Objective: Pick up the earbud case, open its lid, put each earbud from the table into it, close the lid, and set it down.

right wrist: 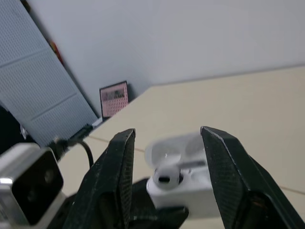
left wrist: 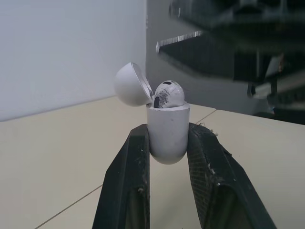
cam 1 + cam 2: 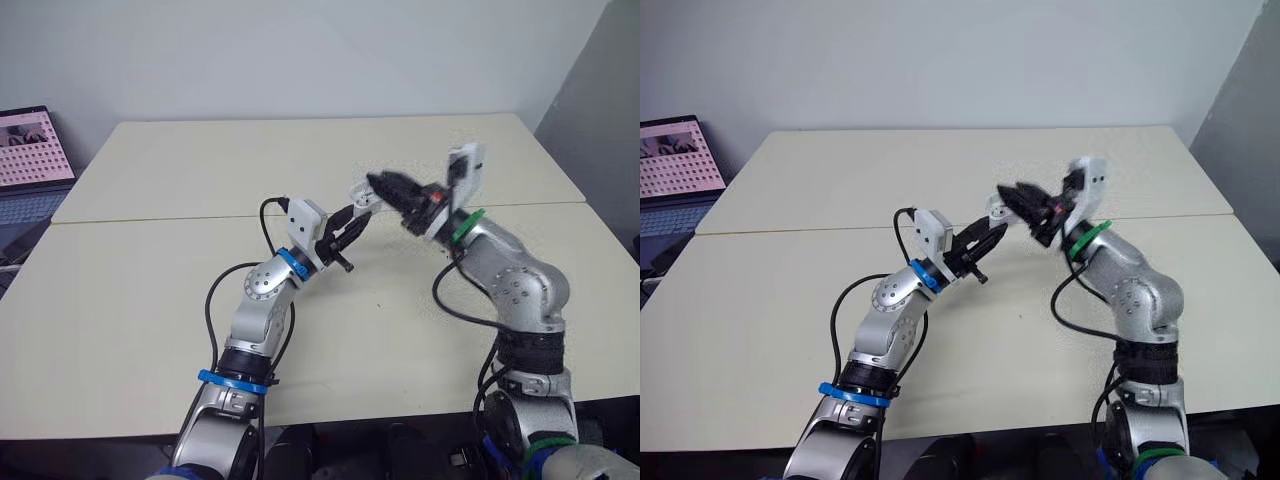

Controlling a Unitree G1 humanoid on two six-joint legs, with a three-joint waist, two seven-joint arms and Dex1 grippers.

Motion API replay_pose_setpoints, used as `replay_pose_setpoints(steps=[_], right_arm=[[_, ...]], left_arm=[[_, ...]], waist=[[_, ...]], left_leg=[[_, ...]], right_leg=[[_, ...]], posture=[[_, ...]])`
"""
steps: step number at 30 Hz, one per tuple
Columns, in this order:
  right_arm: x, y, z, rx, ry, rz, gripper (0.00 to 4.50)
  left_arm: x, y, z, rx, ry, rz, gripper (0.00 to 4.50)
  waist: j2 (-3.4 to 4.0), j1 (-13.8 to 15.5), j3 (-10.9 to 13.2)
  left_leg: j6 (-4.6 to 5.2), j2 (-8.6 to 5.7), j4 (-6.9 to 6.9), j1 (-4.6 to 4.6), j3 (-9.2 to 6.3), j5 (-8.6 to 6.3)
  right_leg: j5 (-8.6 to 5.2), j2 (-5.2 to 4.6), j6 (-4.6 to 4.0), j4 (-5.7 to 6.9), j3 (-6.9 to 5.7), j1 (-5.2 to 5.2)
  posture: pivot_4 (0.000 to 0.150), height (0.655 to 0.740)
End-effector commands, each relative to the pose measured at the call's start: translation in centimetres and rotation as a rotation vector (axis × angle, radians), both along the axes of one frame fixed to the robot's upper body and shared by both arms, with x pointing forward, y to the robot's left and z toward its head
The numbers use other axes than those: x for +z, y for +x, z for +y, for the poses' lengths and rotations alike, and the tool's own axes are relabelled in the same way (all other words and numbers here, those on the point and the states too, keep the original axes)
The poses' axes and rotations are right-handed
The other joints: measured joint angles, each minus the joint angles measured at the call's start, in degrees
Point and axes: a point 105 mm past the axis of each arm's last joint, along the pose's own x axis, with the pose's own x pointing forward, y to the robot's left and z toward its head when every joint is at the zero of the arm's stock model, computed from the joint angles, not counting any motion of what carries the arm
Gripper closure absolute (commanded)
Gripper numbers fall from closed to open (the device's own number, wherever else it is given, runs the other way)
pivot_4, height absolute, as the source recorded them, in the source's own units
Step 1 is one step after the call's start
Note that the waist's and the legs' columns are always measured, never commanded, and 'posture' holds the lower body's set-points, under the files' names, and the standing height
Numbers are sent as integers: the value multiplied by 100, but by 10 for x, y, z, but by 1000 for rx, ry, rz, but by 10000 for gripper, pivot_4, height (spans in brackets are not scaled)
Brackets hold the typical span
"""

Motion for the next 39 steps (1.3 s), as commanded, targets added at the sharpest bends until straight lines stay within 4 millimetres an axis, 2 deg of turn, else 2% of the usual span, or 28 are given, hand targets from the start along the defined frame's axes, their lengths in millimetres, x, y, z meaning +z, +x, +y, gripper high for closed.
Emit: replay_pose_setpoints(steps=[1,4,9,11,15,21,26,30,39], right_arm=[[27,3,-33,-71,-38,-79,22571],[-5,18,-62,-165,-289,-26,22571],[-71,24,-101,-114,-645,5,22571],[-89,29,-113,-90,-696,35,22571],[-111,39,-126,-60,-742,79,22571],[-130,53,-131,-55,-794,119,22571],[-140,55,-130,-24,-824,140,22571],[-146,57,-133,-33,-860,154,22571],[-151,61,-128,-35,-880,161,22571]], left_arm=[[9,-8,5,-3,-11,-47,37678],[7,-9,10,4,-1,-40,37678],[5,-8,15,7,15,-37,37678],[5,-8,16,5,21,-34,37678],[4,-10,15,-1,24,-31,37678],[6,-13,17,-1,27,-32,37678],[7,-14,19,6,31,-34,37678],[7,-14,21,14,32,-34,37678],[9,-13,21,16,32,-34,37678]], waist=[[0,5,0],[0,16,0],[0,-4,0],[0,-30,0],[-1,-51,1],[-1,-29,1],[-1,-22,1],[-1,-21,1],[-1,-30,1]], left_leg=[[0,0,0,0,0,0],[1,1,-1,2,-3,0],[3,0,-1,10,27,-1],[4,1,-4,15,46,-1],[5,14,-9,28,74,-2],[4,13,-9,30,73,-2],[3,12,-9,29,72,-2],[3,12,-9,30,73,-1],[3,13,-9,33,74,-1]], right_leg=[[0,0,0,-1,-1,0],[0,0,0,-13,-13,14],[-2,-2,2,-13,-7,20],[-2,-2,2,-13,1,20],[-1,0,2,-11,18,19],[-1,1,2,-14,18,23],[-1,1,1,-14,20,23],[-1,0,1,-14,21,23],[-1,1,0,-13,24,24]], posture=[[1500,7400],[1500,7400],[1500,7400],[1500,7400],[1500,7400],[1500,7400],[1500,7400],[1500,7400],[1500,7400]])
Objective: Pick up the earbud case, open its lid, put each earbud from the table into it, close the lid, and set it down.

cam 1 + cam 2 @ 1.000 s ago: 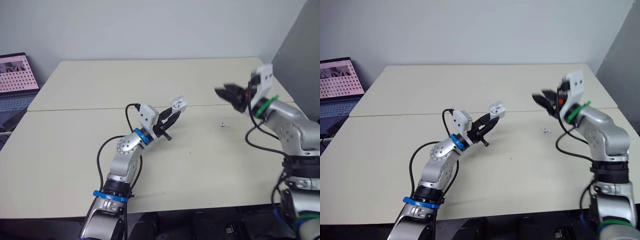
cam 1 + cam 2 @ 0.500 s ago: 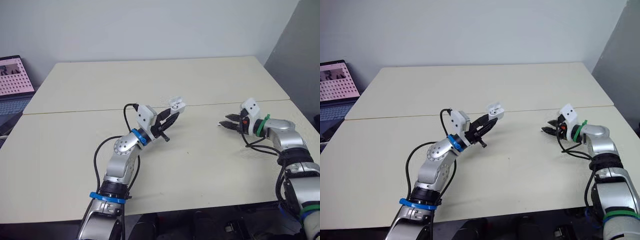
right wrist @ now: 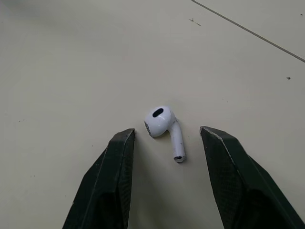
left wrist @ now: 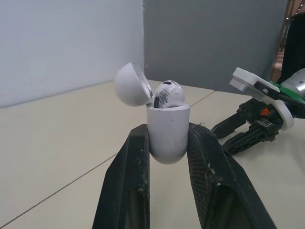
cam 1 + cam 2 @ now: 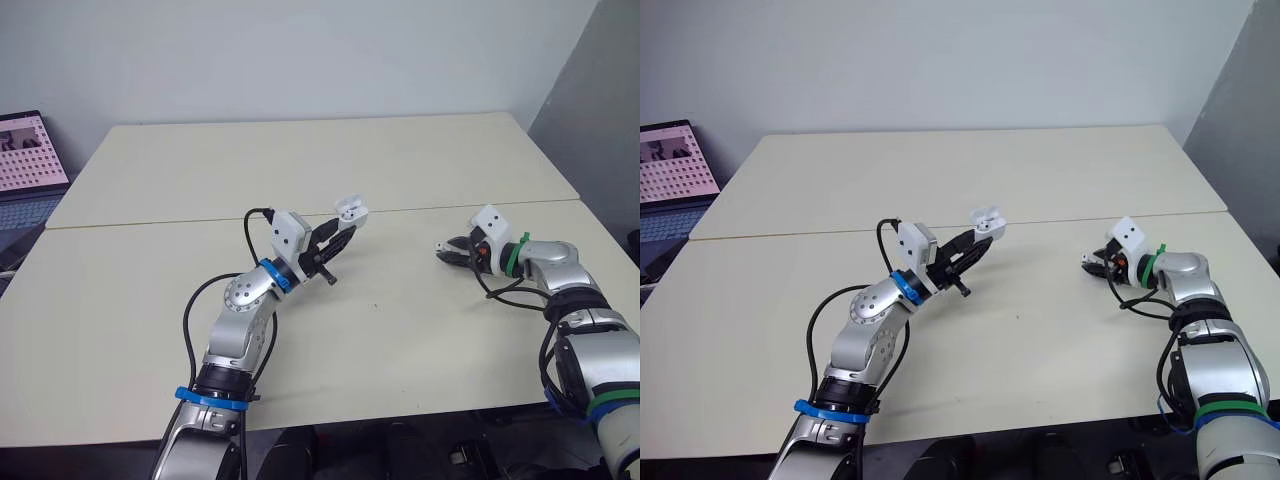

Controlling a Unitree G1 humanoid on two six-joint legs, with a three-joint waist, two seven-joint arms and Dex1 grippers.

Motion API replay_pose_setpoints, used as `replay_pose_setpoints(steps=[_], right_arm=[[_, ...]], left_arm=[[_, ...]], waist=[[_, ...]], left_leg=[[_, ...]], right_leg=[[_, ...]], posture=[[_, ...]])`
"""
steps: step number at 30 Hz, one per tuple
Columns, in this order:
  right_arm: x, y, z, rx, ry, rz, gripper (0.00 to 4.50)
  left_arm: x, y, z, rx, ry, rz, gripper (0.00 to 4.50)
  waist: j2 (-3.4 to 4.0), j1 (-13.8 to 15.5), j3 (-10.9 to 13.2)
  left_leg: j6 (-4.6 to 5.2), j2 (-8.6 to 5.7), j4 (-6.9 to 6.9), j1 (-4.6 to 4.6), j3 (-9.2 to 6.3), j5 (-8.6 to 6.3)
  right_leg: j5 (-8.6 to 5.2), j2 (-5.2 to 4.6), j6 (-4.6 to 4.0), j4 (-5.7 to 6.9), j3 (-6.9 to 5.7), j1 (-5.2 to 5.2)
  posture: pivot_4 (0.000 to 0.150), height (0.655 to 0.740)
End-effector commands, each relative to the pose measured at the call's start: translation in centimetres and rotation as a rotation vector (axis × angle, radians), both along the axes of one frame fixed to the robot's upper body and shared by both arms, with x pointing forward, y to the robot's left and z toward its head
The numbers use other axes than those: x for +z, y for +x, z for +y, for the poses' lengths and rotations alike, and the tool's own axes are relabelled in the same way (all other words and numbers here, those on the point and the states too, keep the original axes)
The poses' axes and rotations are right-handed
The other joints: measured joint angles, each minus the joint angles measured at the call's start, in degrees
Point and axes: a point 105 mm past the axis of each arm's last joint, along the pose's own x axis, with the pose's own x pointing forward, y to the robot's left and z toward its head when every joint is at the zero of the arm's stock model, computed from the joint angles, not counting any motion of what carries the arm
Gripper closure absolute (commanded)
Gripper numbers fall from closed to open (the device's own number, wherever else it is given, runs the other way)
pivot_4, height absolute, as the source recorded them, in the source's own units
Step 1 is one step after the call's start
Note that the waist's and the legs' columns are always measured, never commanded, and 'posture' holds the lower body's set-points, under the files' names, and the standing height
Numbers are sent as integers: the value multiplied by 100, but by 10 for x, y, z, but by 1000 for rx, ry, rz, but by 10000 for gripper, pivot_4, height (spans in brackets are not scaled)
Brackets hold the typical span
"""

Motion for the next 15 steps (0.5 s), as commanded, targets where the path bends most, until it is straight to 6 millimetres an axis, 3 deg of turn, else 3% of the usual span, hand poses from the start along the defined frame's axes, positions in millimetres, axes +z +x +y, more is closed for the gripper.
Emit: replay_pose_setpoints(steps=[1,8,11,15], right_arm=[[7,5,5,4,-5,-26,22571],[6,5,6,-1,14,-17,22571],[4,4,4,-9,25,-6,28469],[6,4,4,-14,48,-10,40967]], left_arm=[[19,-3,-1,-7,-23,-64,37678],[20,-2,-1,-6,-20,-66,37678],[19,-2,-1,-5,-20,-64,37678],[17,-3,-2,-4,-19,-62,37678]], waist=[[0,-4,0],[0,-6,0],[0,-6,0],[0,0,0]], left_leg=[[0,0,0,1,0,0],[0,0,0,1,0,0],[0,0,0,2,0,0],[0,-1,0,1,0,0]], right_leg=[[0,0,0,1,0,0],[0,1,0,1,2,0],[0,0,0,1,1,0],[0,0,0,1,1,1]], posture=[[1500,7400],[1500,7400],[1500,7400],[1500,7400]])
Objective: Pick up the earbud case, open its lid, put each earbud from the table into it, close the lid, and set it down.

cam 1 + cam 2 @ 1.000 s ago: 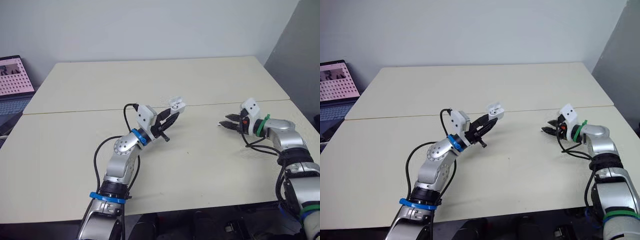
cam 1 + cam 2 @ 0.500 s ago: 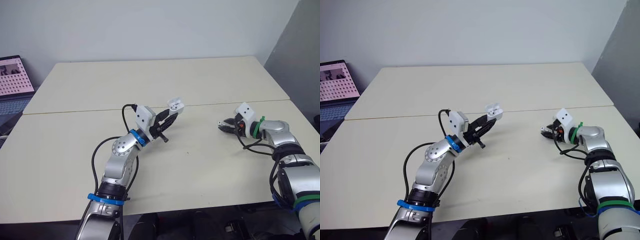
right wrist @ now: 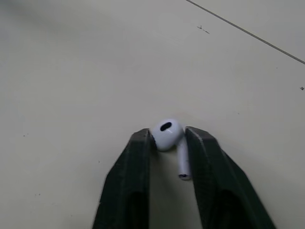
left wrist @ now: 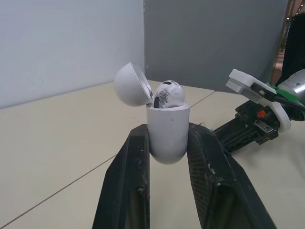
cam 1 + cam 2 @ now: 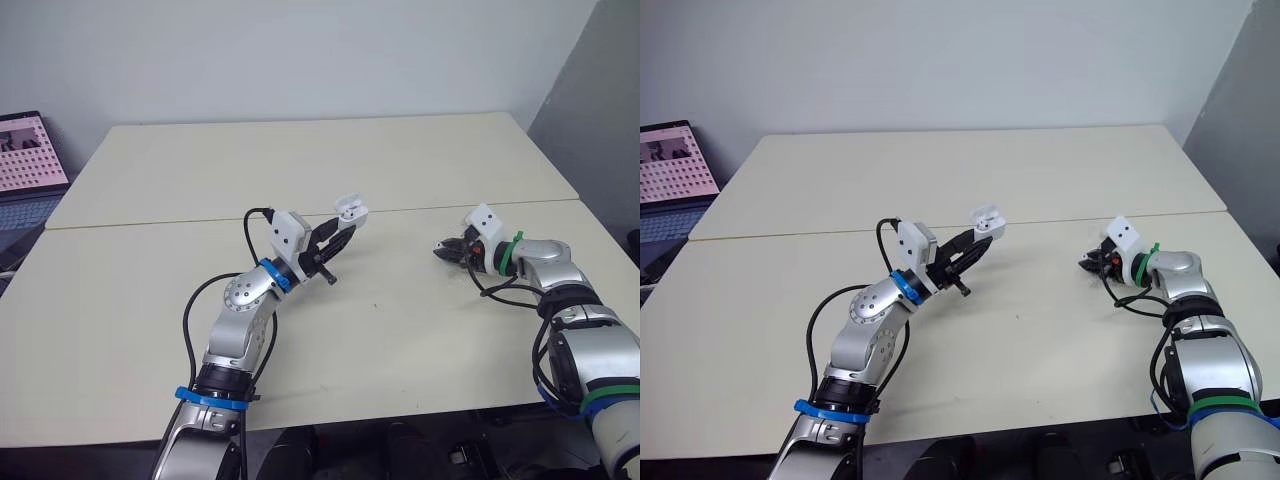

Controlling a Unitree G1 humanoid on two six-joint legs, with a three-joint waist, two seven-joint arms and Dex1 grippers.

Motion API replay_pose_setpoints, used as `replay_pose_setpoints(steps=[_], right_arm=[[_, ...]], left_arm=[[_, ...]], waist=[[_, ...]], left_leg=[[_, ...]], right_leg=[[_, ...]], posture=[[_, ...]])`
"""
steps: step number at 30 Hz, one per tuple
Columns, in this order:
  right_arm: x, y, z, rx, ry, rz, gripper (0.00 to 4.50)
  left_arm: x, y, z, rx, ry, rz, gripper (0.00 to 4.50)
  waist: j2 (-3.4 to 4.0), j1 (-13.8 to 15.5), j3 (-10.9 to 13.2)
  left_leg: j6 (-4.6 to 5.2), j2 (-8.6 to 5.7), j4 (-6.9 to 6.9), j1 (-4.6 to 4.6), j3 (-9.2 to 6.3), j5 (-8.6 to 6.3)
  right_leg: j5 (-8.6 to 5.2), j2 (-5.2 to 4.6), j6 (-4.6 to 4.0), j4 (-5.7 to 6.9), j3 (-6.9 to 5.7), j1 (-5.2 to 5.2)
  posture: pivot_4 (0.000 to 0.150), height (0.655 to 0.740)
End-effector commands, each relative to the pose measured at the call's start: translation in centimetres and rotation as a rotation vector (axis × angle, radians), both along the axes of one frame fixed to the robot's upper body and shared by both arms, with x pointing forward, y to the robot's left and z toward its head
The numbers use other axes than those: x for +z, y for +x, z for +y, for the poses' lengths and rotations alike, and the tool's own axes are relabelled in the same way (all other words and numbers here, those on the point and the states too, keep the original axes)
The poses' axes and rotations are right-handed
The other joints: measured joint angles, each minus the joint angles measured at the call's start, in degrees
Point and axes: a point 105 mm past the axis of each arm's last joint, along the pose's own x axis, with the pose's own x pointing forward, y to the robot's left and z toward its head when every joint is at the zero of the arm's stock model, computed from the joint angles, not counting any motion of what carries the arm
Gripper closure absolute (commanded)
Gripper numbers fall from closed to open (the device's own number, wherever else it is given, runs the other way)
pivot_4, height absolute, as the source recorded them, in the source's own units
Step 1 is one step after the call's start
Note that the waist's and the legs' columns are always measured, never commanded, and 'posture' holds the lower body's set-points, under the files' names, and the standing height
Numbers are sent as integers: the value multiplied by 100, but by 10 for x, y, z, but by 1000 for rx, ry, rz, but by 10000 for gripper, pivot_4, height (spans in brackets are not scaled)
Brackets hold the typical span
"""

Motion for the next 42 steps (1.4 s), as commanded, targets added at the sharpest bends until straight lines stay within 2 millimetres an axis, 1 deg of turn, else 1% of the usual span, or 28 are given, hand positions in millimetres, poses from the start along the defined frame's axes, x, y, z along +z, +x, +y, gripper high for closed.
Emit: replay_pose_setpoints(steps=[1,7,8,10,12,15,18,21,23,27,29,30,33,38,42], right_arm=[[8,2,-2,-18,48,-14,40898],[16,-2,-1,32,60,-23,40898],[18,-3,-2,46,43,-22,40898],[19,-12,-11,90,-49,-11,40898],[22,-28,-23,137,-148,13,40898],[25,-68,-45,223,-293,101,40898],[22,-108,-71,254,-438,236,40898],[17,-131,-91,241,-516,333,40898],[14,-140,-100,223,-541,372,40898],[3,-146,-107,194,-539,401,40898],[0,-146,-108,188,-544,403,33510],[-1,-146,-108,187,-546,403,30559],[-1,-148,-106,193,-555,409,20303],[-4,-149,-109,225,-605,398,20303],[-3,-147,-107,243,-619,377,20303]], left_arm=[[17,-3,-2,-6,-18,-63,37678],[16,-3,-3,-2,-21,-62,37678],[16,-3,-3,1,-23,-60,37678],[14,-4,-2,7,-26,-56,37678],[12,-6,0,13,-28,-51,37678],[8,-8,1,18,-28,-38,37678],[4,-9,1,20,-28,-29,37678],[2,-9,0,20,-27,-24,37678],[1,-8,0,20,-27,-22,37678],[1,-9,0,16,-25,-18,37678],[1,-9,0,14,-25,-18,37678],[1,-9,0,14,-24,-18,37678],[2,-9,1,14,-24,-18,37678],[2,-10,0,14,-27,-18,37678],[2,-11,-1,14,-31,-18,37678]], waist=[[0,1,0],[0,0,0],[0,1,0],[0,4,0],[0,24,0],[4,95,1],[5,129,1],[6,106,0],[6,97,0],[5,97,0],[5,108,1],[5,108,1],[4,113,1],[4,123,1],[4,129,1]], left_leg=[[0,0,0,0,0,0],[0,0,0,0,0,0],[0,0,0,-1,0,0],[0,0,0,-1,-1,0],[0,-1,0,-4,-4,0],[0,-9,1,-10,-13,-1],[4,-12,2,-11,-18,-5],[5,-2,4,-1,-5,-5],[5,4,5,3,2,-5],[5,5,6,3,3,-5],[5,4,6,1,0,-5],[5,4,8,1,-1,-5],[5,4,13,2,0,-5],[5,4,13,2,-1,-5],[5,3,13,2,0,-5]], right_leg=[[0,0,0,0,0,0],[0,0,0,0,0,-1],[0,0,0,0,0,-1],[0,0,0,0,-1,-1],[0,-2,0,0,-2,-2],[-3,-10,6,-3,-8,-2],[-6,-16,10,-4,-5,-3],[-7,-16,10,-5,1,-1],[-8,-16,10,-5,0,3],[-8,-15,9,-6,1,3],[-8,-15,9,-8,-1,4],[-7,-15,9,-9,-1,5],[-7,-15,9,-9,-2,10],[-8,-15,10,-10,-3,11],[-8,-15,10,-10,-4,11]], posture=[[1500,7400],[1500,7400],[1500,7400],[1500,7400],[1500,7400],[1500,7400],[1500,7400],[1500,7400],[1500,7400],[1500,7400],[1500,7400],[1500,7400],[1500,7400],[1500,7400],[1500,7400]])
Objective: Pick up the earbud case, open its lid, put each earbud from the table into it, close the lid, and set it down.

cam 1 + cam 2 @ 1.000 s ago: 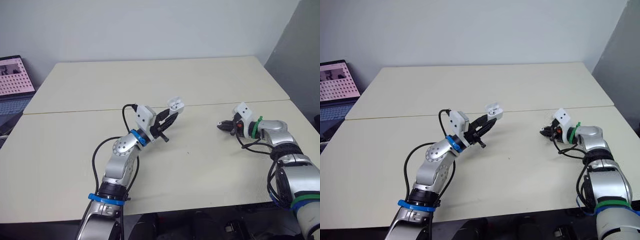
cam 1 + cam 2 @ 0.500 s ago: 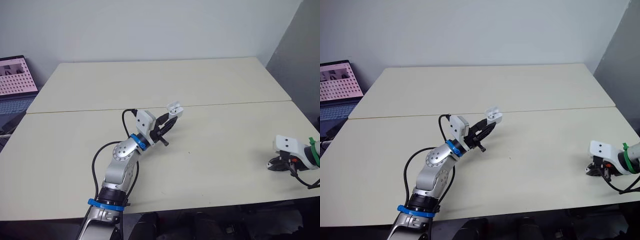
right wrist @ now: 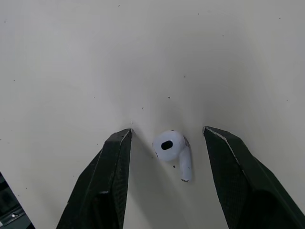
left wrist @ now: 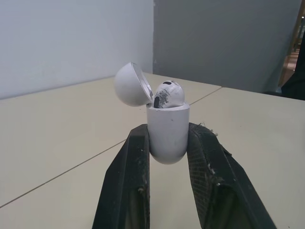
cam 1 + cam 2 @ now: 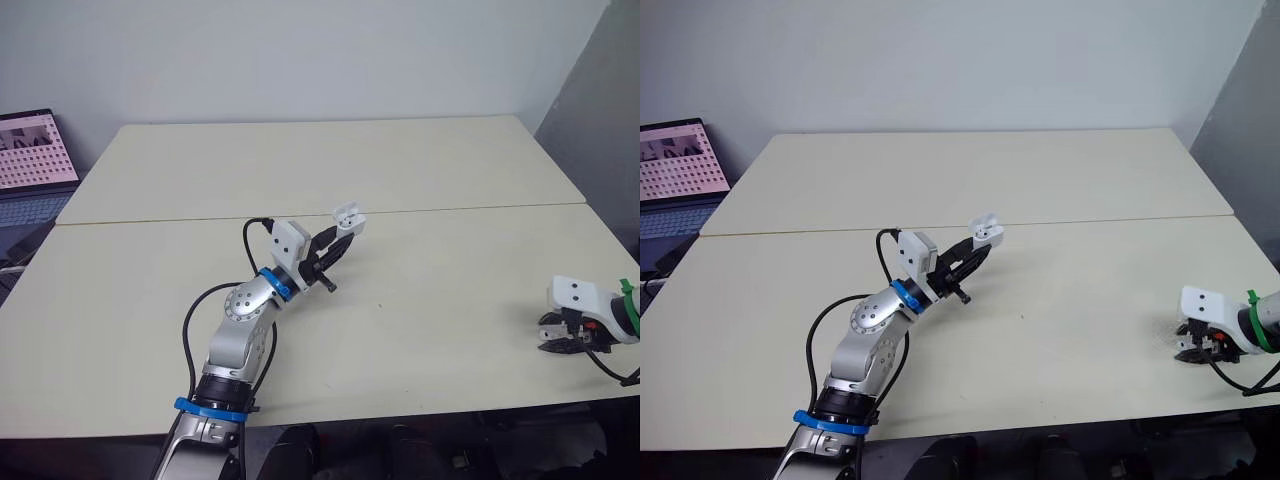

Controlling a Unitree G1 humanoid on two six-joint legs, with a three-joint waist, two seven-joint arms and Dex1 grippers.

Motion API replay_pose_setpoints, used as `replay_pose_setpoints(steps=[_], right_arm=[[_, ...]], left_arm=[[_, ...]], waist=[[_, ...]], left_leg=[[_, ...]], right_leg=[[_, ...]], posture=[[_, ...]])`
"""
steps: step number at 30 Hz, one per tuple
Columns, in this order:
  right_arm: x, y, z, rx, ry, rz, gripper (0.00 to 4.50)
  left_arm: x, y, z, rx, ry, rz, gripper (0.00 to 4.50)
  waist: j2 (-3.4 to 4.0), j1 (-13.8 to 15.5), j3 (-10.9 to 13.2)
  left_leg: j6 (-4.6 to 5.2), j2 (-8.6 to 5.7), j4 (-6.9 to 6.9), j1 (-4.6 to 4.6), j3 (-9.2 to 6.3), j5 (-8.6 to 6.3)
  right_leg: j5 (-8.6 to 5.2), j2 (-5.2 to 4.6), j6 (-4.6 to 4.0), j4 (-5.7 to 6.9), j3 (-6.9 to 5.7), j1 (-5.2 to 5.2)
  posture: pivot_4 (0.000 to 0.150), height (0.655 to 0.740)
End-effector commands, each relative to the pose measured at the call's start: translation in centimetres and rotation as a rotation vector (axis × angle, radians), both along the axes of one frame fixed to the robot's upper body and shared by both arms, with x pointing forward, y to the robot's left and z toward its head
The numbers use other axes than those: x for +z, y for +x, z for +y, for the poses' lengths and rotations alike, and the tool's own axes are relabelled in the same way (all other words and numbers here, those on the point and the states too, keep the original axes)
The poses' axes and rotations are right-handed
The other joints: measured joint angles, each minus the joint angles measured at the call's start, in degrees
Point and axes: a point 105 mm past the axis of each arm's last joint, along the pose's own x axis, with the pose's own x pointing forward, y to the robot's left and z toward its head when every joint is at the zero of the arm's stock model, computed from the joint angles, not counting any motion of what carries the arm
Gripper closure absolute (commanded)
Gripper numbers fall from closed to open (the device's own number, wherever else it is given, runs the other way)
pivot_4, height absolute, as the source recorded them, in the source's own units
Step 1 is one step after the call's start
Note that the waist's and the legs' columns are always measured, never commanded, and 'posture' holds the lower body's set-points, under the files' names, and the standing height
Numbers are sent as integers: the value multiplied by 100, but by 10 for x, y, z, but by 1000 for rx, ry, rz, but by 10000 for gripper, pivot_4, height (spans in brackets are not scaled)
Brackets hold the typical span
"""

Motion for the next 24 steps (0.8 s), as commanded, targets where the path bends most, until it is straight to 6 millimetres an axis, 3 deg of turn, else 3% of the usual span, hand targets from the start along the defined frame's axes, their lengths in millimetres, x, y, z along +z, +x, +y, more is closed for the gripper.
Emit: replay_pose_setpoints(steps=[1,4,8,10,20,24], right_arm=[[-3,-1,-4,24,-46,6,20303],[-5,-2,-7,42,-65,16,26302],[-4,-1,-8,57,-72,13,40018],[-4,0,-8,59,-72,10,44386],[9,10,12,59,35,-62,44386],[25,16,21,47,105,-99,44386]], left_arm=[[13,-5,-2,-9,-25,-47,37678],[13,-6,-3,-15,-22,-47,37678],[12,-7,-4,-23,-16,-47,37678],[11,-8,-3,-23,-15,-46,37678],[11,-7,-7,-41,-13,-44,37678],[10,-8,-8,-50,-13,-41,37678]], waist=[[0,1,0],[-7,1,0],[-9,2,-1],[-9,33,-1],[-9,39,-1],[-8,38,-1]], left_leg=[[0,0,0,0,0,0],[0,0,0,1,0,0],[0,0,4,3,-1,0],[0,-1,4,3,-1,0],[0,1,4,2,-4,0],[0,1,3,2,-4,0]], right_leg=[[0,0,0,0,0,0],[0,0,0,-1,0,2],[1,0,1,-4,1,7],[1,-1,1,-4,2,7],[1,-1,0,-6,3,5],[1,0,0,-5,3,3]], posture=[[1500,7400],[1500,7400],[1500,7400],[1500,7400],[1500,7400],[1500,7400]])
